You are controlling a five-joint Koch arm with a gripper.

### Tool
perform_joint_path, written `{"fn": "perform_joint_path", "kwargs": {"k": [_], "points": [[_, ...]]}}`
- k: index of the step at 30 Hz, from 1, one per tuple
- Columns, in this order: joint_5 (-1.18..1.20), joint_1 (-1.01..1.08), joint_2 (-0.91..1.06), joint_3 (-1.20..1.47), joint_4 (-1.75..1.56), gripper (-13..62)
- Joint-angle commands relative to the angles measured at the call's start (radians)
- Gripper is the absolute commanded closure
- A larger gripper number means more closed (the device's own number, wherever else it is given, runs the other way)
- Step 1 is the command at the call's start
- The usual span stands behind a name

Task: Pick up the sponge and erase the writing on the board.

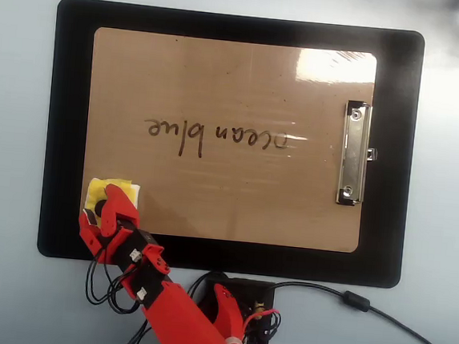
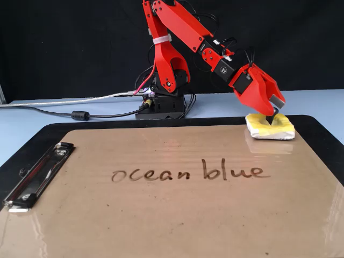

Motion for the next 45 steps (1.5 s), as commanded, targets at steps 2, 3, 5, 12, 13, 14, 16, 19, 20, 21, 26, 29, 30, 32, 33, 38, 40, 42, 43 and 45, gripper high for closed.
{"fn": "perform_joint_path", "kwargs": {"k": [2,3,5,12,13,14,16,19,20,21,26,29,30,32,33,38,40,42,43,45], "points": [[0.023,-0.014,0.018,0.009,-0.094,18.2],[0.023,-0.014,0.018,0.009,-0.095,18.2],[0.025,-0.014,0.012,0.009,-0.098,18.2],[0.026,-0.014,-0.103,0.003,-0.189,18.2],[0.026,-0.014,-0.124,0.0,-0.207,18.2],[0.029,-0.014,-0.16,-0.002,-0.23,18.2],[0.029,-0.015,-0.221,-0.005,-0.247,18.2],[0.028,-0.017,-0.259,-0.012,-0.242,18.2],[0.029,-0.017,-0.256,-0.006,-0.238,18.3],[0.031,-0.018,-0.255,-0.002,-0.235,18.3],[0.031,-0.021,-0.198,0.046,-0.233,18.1],[0.032,-0.021,-0.149,0.092,-0.233,18.1],[0.032,-0.021,-0.144,0.103,-0.233,18.1],[0.031,-0.023,-0.15,0.104,-0.235,18.3],[0.029,-0.023,-0.155,0.103,-0.236,18.5],[0.031,-0.02,-0.149,0.11,-0.244,31.4],[0.031,-0.018,-0.15,0.107,-0.244,36.3],[0.034,-0.017,-0.15,0.114,-0.242,42.0],[0.041,-0.014,-0.15,0.118,-0.242,46.7],[0.055,0.015,-0.144,0.118,-0.245,53.9]]}}
